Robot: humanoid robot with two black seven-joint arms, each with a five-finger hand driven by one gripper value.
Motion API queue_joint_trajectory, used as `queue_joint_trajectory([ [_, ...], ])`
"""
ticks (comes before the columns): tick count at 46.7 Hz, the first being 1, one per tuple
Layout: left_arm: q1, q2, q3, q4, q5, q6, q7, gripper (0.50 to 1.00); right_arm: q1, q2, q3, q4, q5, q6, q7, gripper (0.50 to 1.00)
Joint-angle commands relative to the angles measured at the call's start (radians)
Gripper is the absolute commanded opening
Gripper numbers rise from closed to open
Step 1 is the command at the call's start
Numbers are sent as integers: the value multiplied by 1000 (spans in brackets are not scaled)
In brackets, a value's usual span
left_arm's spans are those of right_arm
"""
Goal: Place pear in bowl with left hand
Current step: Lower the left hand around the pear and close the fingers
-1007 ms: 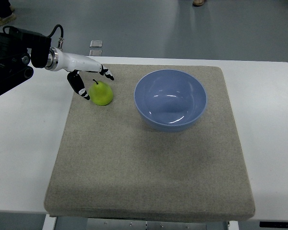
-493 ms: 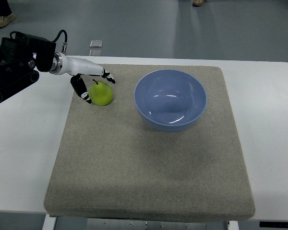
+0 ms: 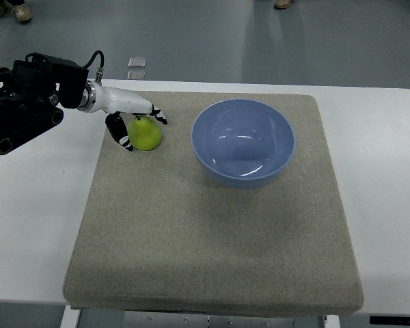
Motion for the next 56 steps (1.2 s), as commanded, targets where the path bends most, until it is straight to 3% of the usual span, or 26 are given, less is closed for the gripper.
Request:
queue_joint_trajectory([
  [1,-1,0,8,-1,0,0,-1,892,0,0,0,0,0,-1,0,926],
  [12,-1,0,29,-1,0,0,-1,808,0,0,0,0,0,-1,-1,926],
  [17,-1,0,31,-1,0,6,-1,724,0,0,0,0,0,1,0,926],
  [19,-1,0,31,-1,0,8,-1,662,0,0,0,0,0,1,0,926],
  [27,-3,1,31,1,-2,18,2,589,0,0,0,0,0,-1,0,926],
  [31,-3,1,31,1,-3,24,2,500,0,0,0,0,0,1,0,926],
  [56,-52,6,5,-5,-22,29,0,500,0,0,0,0,0,-1,0,926],
])
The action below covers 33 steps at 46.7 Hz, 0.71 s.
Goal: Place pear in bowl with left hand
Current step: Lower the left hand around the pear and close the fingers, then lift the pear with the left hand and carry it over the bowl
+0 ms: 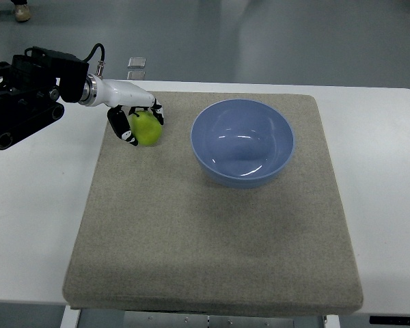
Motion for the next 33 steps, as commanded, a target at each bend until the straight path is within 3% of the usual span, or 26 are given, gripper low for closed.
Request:
queue_joint_trajectory([
  [1,-18,5,-12,-2,-4,3,-1,500,0,0,0,0,0,-1,0,924],
  [33,-132,-18,-76,-6,-68,36,-1,500,0,0,0,0,0,-1,0,926],
])
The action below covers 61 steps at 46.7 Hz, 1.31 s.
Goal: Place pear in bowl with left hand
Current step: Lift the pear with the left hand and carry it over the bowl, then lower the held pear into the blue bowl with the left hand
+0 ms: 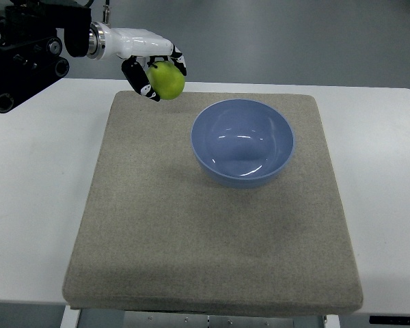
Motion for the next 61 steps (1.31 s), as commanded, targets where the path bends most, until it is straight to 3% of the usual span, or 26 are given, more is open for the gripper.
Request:
queue_joint_trajectory([
  [1,-11,0,-6,-8,-8,12,0,500,0,0,0,-2,0,-1,0,926],
  [37,-9,-20,-23,-219,-19,54,2,500,0,0,0,0,0,0,0,926],
  [61,5,-40,-18,-285,-19,52,2,500,0,0,0,0,0,0,0,926],
])
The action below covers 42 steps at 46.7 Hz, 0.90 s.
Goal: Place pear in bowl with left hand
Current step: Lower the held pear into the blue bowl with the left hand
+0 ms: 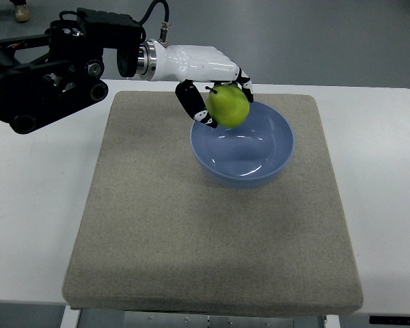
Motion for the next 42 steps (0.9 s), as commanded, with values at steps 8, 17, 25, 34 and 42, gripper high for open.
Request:
queue_joint_trajectory([
  [8,8,-10,4,3,2,-3,0,500,0,0,0,0,0,1,0,926],
  [17,45,-45,8,9,8,-1,1,500,0,0,0,0,0,-1,-2,926],
  [25,68,-65,10,18,17,0,3,500,0,0,0,0,0,-1,0,926],
  [34,100,-97,10,66,18,0,8,500,0,0,0,0,0,-1,0,926],
  [42,112,-99,10,72,18,12,9,500,0,0,0,0,0,1,0,926],
])
